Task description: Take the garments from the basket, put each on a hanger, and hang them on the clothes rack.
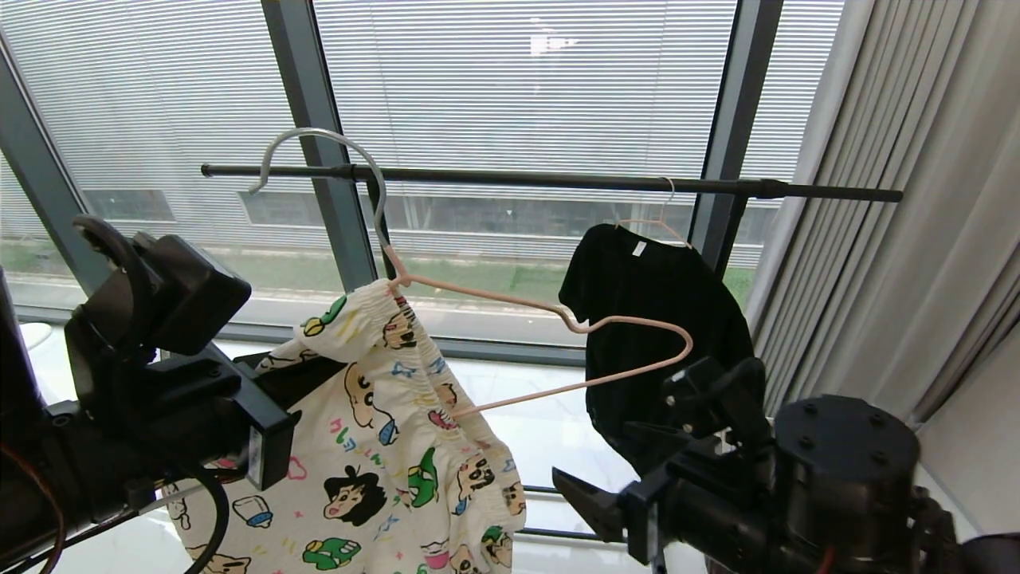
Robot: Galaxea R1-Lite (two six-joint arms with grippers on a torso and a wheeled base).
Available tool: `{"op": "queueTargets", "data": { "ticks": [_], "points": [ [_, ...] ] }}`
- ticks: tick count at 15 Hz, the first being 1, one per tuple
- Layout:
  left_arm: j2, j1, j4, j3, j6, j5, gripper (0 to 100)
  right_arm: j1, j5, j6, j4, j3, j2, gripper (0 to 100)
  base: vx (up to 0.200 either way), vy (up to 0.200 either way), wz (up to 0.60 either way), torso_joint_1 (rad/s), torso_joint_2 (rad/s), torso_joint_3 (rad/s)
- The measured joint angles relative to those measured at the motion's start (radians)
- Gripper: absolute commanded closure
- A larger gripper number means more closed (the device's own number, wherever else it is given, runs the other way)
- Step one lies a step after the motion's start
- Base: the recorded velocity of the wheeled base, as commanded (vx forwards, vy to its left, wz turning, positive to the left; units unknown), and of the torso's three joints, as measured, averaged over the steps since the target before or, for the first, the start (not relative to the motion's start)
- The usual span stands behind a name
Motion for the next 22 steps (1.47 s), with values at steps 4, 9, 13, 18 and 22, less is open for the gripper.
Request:
{"op": "queueTargets", "data": {
  "ticks": [4, 9, 13, 18, 22],
  "points": [
    [0.001, -0.001, 0.000, -0.004, -0.003, -0.001, 100, 0.008, -0.027, 0.009, 0.000, -0.134, 0.139, 0, 0.000, 0.000, 0.00, 0.000, 0.00, 0.000],
    [0.005, -0.013, 0.000, -0.004, -0.003, -0.001, 100, 0.063, -0.031, 0.007, -0.001, -0.138, 0.182, 0, 0.000, 0.000, 0.00, 0.000, 0.00, 0.000],
    [0.013, -0.017, 0.000, -0.011, -0.043, 0.003, 100, 0.090, -0.033, 0.004, -0.017, -0.099, 0.193, 0, 0.000, 0.000, 0.00, 0.000, 0.00, 0.000],
    [0.018, -0.017, 0.000, -0.011, -0.046, 0.003, 100, 0.094, -0.039, 0.004, -0.031, -0.076, 0.180, 0, 0.000, 0.000, 0.00, 0.000, 0.00, 0.000],
    [0.023, -0.017, 0.000, -0.009, -0.043, 0.003, 100, 0.087, -0.038, 0.007, -0.031, -0.020, 0.123, 0, 0.000, 0.000, 0.00, 0.000, 0.00, 0.000]
  ]
}}
